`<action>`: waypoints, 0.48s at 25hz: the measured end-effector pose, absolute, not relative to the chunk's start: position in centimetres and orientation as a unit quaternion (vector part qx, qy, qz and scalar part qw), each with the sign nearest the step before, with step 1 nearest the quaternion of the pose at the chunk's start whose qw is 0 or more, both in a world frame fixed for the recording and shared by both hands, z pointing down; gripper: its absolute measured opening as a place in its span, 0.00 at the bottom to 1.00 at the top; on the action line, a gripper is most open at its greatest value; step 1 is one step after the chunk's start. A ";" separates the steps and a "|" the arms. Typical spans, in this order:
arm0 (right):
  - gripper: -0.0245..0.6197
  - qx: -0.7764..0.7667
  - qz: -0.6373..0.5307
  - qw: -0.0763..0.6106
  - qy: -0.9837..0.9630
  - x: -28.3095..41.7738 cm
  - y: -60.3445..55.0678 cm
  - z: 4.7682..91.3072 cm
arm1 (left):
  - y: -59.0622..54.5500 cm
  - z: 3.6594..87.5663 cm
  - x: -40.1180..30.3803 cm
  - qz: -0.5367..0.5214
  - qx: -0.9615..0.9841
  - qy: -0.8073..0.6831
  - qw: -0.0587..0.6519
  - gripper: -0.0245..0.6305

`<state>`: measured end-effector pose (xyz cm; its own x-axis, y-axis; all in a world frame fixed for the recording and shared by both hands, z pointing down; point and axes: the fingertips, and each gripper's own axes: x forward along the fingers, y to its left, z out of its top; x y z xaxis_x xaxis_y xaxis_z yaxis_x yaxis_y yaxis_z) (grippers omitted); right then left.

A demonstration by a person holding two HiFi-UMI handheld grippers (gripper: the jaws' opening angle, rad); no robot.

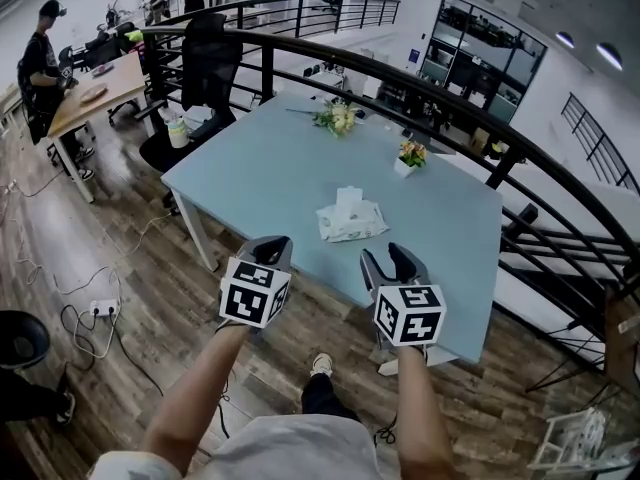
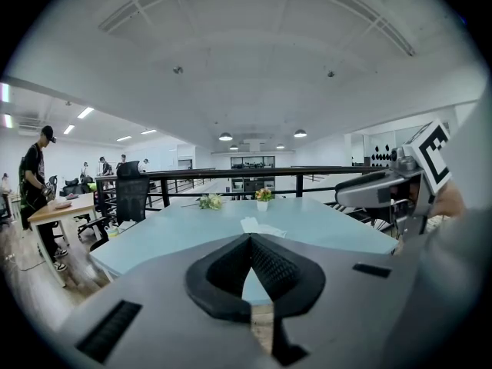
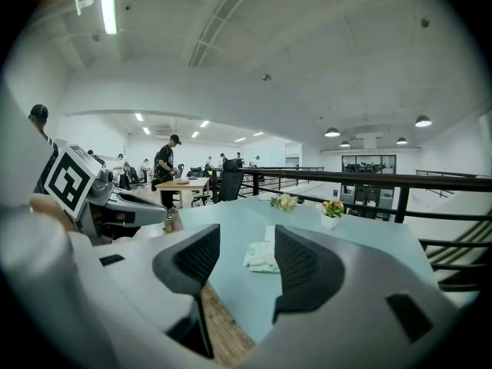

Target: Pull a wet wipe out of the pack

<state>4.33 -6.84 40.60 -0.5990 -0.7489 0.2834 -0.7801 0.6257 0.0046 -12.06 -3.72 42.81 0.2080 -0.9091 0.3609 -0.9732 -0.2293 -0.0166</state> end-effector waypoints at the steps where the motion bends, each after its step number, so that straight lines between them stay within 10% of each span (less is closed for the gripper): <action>1: 0.36 0.428 0.060 0.130 -0.892 4.3 -7.2 40.7 | -4.1 42.9 -12.1 0.150 0.770 -0.611 0.108 0.03; 12: 0.36 0.414 0.074 0.134 -0.898 3.4 -13.7 42.1 | -10.4 44.2 -12.1 0.166 0.766 -0.610 0.114 0.03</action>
<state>3.41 -13.72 42.10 -0.6221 -0.7227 0.3010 -0.7621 0.6471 -0.0215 -12.14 -10.36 44.17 0.2004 -0.8973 0.3933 -0.9728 -0.2297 -0.0285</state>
